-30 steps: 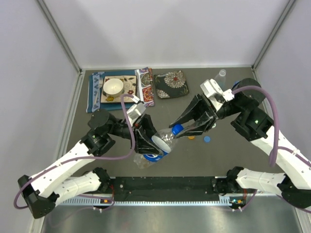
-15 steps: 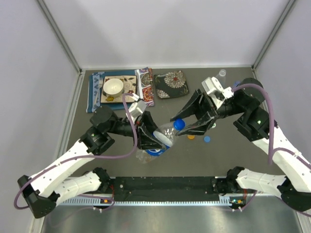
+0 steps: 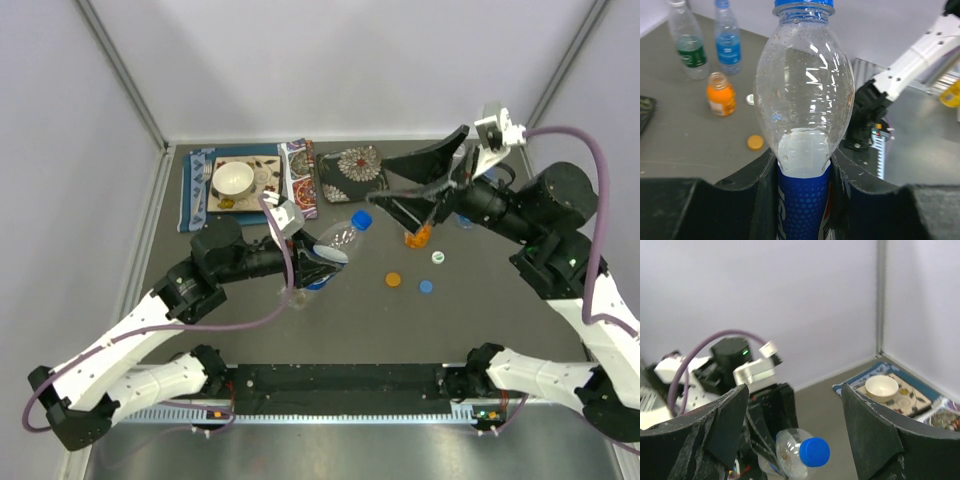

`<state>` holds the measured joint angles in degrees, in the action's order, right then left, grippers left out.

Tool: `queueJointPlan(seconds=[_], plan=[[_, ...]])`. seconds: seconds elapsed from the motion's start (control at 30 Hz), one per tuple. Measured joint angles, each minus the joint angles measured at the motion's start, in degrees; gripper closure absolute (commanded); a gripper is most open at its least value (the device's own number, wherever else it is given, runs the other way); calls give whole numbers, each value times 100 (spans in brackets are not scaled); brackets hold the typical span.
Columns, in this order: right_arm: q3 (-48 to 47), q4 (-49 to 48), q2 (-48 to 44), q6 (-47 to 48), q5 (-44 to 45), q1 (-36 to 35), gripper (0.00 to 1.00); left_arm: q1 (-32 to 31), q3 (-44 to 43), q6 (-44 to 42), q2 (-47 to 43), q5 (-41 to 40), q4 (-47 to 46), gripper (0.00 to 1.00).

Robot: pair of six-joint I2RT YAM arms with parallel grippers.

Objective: Unscrew the bottle caps

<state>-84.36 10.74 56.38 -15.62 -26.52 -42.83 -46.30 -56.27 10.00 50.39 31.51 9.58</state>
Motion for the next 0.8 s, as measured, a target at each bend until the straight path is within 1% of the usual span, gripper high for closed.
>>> queueJointPlan(seconds=[0.17,0.2,0.33,0.43,0.5,0.57,0.7,0.8], plan=[[-315,431,387,-699,1119,0,29,-723,0,-527,9,-1598,177,69],[-345,518,476,-828,1283,0,30,-946,0,-669,17,-2079,188,69],[-256,859,826,-1294,1755,0,32,-1419,0,-990,105,-3353,203,69],[-107,1093,977,-1537,1982,-33,33,-1598,0,-1132,133,-4144,199,69],[-68,1202,1056,-1626,2120,-87,33,-1655,0,-1198,144,-4568,160,69],[-66,1250,1097,-1681,2203,-170,33,-1714,0,-1255,166,-4824,120,69],[-66,1268,1119,-1733,2306,-323,34,-1781,0,-1320,232,-5143,98,69],[-66,1268,1158,-1751,2352,-391,38,-1808,0,-1327,275,-5263,92,69]])
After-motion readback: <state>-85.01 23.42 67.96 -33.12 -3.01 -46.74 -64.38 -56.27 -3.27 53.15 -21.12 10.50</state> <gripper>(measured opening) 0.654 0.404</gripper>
